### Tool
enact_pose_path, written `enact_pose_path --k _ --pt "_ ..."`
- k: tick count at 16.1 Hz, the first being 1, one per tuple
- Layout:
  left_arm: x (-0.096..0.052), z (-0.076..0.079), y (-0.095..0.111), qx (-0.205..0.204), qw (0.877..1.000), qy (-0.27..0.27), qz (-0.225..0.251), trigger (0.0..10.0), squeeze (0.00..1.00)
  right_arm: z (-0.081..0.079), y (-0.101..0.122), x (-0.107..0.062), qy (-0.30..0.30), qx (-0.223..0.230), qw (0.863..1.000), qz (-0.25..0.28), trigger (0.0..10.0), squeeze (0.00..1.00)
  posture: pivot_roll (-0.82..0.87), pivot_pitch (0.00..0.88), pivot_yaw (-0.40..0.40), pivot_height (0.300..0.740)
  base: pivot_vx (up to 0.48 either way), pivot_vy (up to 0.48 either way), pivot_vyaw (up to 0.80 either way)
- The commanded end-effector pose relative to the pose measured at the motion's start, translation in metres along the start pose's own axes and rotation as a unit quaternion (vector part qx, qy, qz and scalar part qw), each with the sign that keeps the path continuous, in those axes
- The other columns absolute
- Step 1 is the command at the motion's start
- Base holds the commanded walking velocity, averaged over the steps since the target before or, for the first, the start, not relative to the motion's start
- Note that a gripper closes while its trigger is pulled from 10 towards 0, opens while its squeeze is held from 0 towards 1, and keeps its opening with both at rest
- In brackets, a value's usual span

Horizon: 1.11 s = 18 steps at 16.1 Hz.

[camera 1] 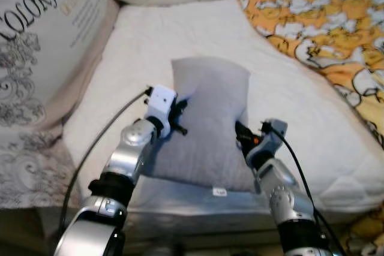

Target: Clean up the room

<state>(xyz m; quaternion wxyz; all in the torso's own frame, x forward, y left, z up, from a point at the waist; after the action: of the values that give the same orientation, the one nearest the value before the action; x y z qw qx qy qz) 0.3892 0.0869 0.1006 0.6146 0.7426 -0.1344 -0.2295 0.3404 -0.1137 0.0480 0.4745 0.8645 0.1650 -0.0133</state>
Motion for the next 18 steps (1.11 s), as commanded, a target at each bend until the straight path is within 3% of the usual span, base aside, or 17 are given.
enact_pose_path --k 1,7,18 --pt "-0.0011 -0.0126 0.01 0.016 1.0 0.015 0.014 10.0 0.0 -0.0159 0.0065 0.0062 0.022 -0.004 1.0 0.013 10.0 0.0 0.1 0.0 0.044 0.74 0.0 0.48 0.0" --pt "0.0012 -0.0129 0.0099 0.024 1.0 0.014 0.012 10.0 0.0 -0.0145 0.0063 0.006 0.017 -0.004 1.0 0.016 10.0 0.0 0.09 0.0 0.052 0.74 0.0 0.479 0.0" --pt "0.0026 -0.007 0.0138 0.023 0.999 0.008 0.029 10.0 0.0 -0.0113 0.0041 0.0044 0.012 -0.009 1.0 0.013 10.0 0.0 0.09 0.0 0.042 0.74 0.0 0.0 0.0"
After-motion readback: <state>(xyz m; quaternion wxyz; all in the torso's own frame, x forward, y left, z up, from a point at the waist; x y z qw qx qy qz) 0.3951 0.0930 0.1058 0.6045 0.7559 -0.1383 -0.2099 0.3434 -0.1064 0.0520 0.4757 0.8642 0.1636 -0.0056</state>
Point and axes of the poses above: a point about 5 cm out from each wrist's last joint towards the gripper, its own x axis pointing out of the wrist towards the gripper, its own y axis along the axis of the wrist's last joint, z = x × y, the point moved 5 cm from there along x, pointing out of the wrist towards the gripper, and after that the axes turned 2 degrees about x, right-handed, at the moved point
